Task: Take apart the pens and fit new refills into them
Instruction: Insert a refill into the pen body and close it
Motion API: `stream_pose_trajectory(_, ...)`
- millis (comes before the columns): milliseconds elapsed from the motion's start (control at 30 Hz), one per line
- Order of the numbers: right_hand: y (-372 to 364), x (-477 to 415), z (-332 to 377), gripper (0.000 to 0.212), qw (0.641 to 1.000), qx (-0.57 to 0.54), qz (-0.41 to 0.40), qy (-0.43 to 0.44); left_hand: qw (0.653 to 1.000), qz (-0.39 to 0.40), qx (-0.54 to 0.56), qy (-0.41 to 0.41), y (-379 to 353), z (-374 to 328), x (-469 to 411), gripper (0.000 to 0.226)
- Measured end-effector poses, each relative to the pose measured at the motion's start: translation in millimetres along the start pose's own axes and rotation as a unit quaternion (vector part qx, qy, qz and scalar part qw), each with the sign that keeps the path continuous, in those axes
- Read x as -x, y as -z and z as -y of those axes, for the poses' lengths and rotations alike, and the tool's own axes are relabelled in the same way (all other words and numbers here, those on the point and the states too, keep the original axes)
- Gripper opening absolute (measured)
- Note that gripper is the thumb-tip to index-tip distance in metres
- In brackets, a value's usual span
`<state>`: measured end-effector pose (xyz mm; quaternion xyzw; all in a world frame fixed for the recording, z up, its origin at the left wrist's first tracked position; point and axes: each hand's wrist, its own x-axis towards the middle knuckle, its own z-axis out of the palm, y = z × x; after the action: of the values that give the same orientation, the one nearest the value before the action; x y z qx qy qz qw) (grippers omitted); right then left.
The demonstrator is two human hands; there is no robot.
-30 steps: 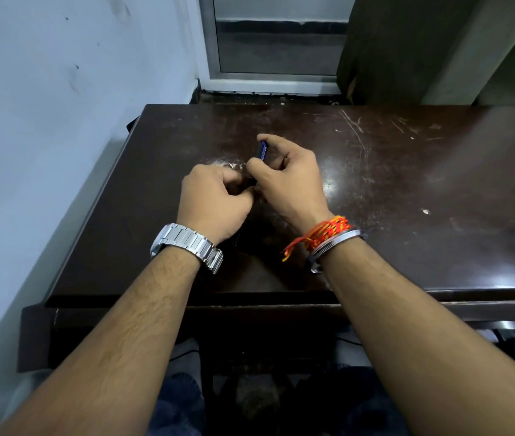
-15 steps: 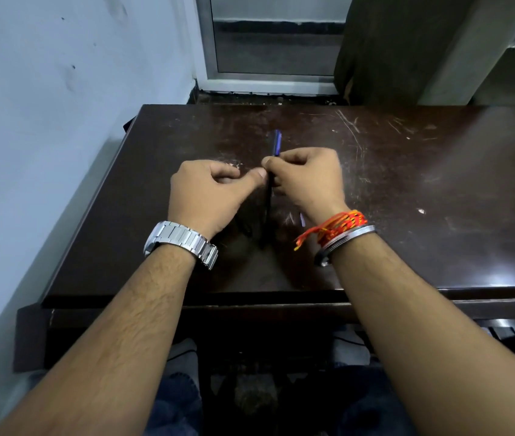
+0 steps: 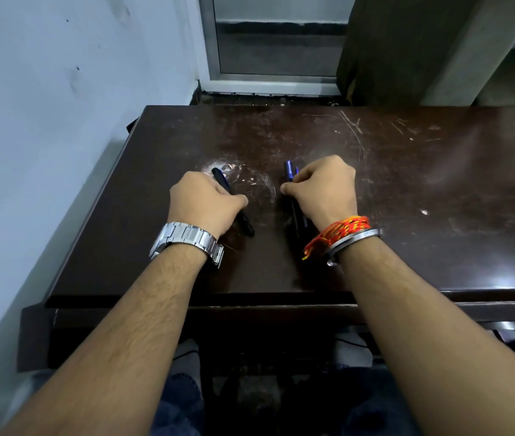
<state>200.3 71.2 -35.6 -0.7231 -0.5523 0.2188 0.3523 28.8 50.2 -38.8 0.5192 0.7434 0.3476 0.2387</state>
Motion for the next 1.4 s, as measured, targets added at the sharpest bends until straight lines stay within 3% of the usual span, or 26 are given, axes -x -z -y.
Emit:
stream_pose_trajectory(233, -6.0, 0.1, -1.2, 0.010, 1.000, 0.010, -0.020, 0.005, 0.997, 0.046, -0.063, -0.013, -3.4, -0.1, 0.9, 0.041)
stream_pose_trajectory(733, -8.7, -3.2, -2.7, 0.016, 0.998, 0.019, -0.055, 0.020, 0.993, 0.068, -0.076, 0.053, 3.3, -0.9, 0.1, 0.028)
stream_pose_trajectory(900, -2.8, -5.7, -3.3, 0.019, 0.997, 0.002, -0.081, 0.021, 0.993, 0.067, -0.086, 0.052, 5.0, -2.0, 0.7, 0.033)
stream_pose_trajectory(1133, -7.5, 1.2, 2.9, 0.021, 0.998, -0.026, -0.058, 0.022, 0.994, 0.044, -0.097, 0.023, 2.0, -0.2, -0.3, 0.050)
stream_pose_trajectory(1300, -20.8, 9.1, 11.1, 0.021, 0.997, -0.045, -0.023, 0.056, 0.996, 0.022, -0.091, 0.012, -0.5, -1.3, -1.6, 0.020)
stream_pose_trajectory(1400, -33.2, 10.6, 14.4, 0.029, 0.992, -0.123, 0.034, 0.022, 0.999, 0.003, -0.041, -0.009, 0.6, -3.3, 0.1, 0.014)
